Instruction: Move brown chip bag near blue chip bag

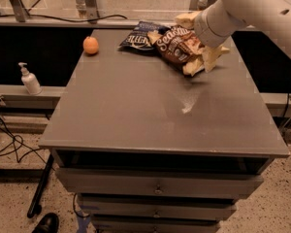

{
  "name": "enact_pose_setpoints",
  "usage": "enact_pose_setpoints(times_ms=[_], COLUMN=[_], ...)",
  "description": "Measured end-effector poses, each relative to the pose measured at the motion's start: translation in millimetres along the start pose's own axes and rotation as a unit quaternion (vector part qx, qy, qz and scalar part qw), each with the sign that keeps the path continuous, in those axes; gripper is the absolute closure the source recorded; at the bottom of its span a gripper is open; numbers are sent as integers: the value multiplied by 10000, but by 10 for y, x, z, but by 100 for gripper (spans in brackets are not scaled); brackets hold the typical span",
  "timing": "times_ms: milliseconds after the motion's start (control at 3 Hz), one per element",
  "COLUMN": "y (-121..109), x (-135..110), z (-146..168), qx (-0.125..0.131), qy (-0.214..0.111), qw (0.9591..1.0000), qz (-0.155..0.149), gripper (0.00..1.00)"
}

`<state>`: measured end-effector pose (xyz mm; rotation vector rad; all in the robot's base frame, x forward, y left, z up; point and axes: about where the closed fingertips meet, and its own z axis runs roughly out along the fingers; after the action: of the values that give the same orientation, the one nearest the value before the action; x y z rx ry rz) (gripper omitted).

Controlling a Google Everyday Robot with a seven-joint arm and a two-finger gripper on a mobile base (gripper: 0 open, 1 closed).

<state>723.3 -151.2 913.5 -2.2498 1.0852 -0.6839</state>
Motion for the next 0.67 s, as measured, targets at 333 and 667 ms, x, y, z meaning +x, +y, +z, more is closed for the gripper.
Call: enact_pose_setpoints(times_ms=[333,667], y=[63,159], x=[162,363], z=[-70,-330], qx=[-165,-279], qy=[-348,-823], qw=[9974,9855], qz=[610,1456], gripper=[0,0])
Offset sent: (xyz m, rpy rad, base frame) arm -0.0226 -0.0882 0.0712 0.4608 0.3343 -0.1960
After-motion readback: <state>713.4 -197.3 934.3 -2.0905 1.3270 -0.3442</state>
